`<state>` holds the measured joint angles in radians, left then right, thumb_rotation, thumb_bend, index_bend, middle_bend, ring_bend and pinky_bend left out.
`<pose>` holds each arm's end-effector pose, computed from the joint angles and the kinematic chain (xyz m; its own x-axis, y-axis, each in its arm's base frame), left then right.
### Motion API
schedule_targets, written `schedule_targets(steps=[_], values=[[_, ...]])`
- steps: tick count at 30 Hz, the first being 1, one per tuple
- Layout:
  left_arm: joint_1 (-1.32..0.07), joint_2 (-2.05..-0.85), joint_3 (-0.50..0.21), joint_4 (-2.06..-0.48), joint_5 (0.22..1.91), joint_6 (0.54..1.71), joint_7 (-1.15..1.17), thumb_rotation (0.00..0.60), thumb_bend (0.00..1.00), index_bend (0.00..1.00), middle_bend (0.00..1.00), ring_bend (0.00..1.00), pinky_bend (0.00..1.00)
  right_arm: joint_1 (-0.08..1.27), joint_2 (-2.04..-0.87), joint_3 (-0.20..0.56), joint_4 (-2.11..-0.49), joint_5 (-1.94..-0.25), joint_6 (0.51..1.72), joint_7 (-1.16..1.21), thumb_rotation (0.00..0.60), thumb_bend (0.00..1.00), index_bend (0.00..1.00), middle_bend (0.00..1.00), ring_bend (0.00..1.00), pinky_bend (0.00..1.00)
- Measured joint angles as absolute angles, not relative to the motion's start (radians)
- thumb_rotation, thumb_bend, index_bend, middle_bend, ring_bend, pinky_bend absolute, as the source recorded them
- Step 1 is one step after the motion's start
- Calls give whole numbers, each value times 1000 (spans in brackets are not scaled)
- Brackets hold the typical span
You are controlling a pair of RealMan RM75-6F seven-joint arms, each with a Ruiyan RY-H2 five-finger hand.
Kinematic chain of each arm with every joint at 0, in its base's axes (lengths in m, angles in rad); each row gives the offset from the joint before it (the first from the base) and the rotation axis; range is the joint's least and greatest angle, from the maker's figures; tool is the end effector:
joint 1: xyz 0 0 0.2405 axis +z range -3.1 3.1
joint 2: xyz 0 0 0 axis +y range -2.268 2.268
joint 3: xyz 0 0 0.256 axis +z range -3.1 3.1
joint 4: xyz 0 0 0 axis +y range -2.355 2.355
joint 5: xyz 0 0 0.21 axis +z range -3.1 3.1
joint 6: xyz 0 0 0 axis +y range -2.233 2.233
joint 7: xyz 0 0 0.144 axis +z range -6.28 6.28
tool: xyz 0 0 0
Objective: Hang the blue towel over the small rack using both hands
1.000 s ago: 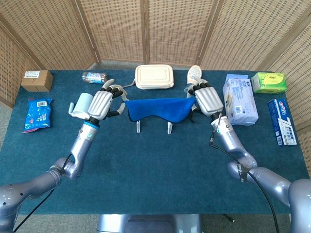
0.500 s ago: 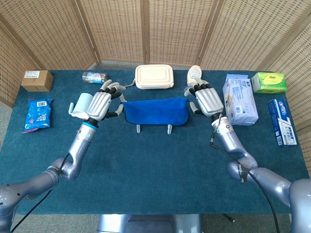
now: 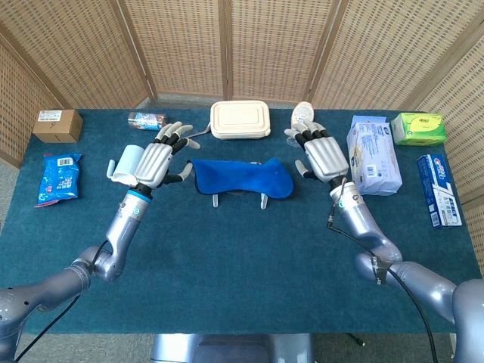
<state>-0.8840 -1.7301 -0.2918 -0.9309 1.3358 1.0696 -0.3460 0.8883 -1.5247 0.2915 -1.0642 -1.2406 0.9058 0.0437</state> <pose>-0.1262 0.4331 0.0094 0.0528 0.0622 0.9967 0.9111 -0.4116 -0.0226 -0.1448 -0.4519 0.0583 0.3781 -0.0323 0.9252 -0.8718 -0.3487 0.3441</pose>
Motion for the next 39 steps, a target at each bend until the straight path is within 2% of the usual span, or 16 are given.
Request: schedule_targets(steps=[8, 19, 22, 33, 36, 39], values=[[-885, -1724, -300, -944, 1332, 1074, -348, 600, 428, 261, 99, 28, 0, 886, -1506, 297, -1088, -1237, 911, 35, 600, 414, 123, 109, 0, 123], [-876, -1709, -307, -969, 1326, 1084, -345, 600, 222, 205, 48, 0, 0, 882, -1495, 299, -1114, -1229, 916, 19, 600, 274, 102, 97, 0, 116], [-874, -1705, -311, -976, 1323, 1086, -347, 600, 188, 193, 44, 0, 0, 882, -1493, 300, -1118, -1228, 916, 17, 600, 265, 100, 96, 0, 115], [-869, -1692, -321, -1001, 1314, 1092, -349, 600, 138, 183, 35, 0, 0, 878, -1477, 304, -1144, -1221, 921, 7, 600, 238, 101, 96, 0, 115], [-864, -1687, -328, -1015, 1303, 1095, -342, 600, 176, 200, 41, 0, 0, 875, -1469, 305, -1157, -1219, 924, 6, 600, 240, 106, 96, 0, 115], [-858, -1677, -335, -1043, 1289, 1097, -324, 600, 247, 221, 54, 0, 0, 869, -1458, 307, -1175, -1215, 929, 4, 600, 304, 112, 97, 0, 115]])
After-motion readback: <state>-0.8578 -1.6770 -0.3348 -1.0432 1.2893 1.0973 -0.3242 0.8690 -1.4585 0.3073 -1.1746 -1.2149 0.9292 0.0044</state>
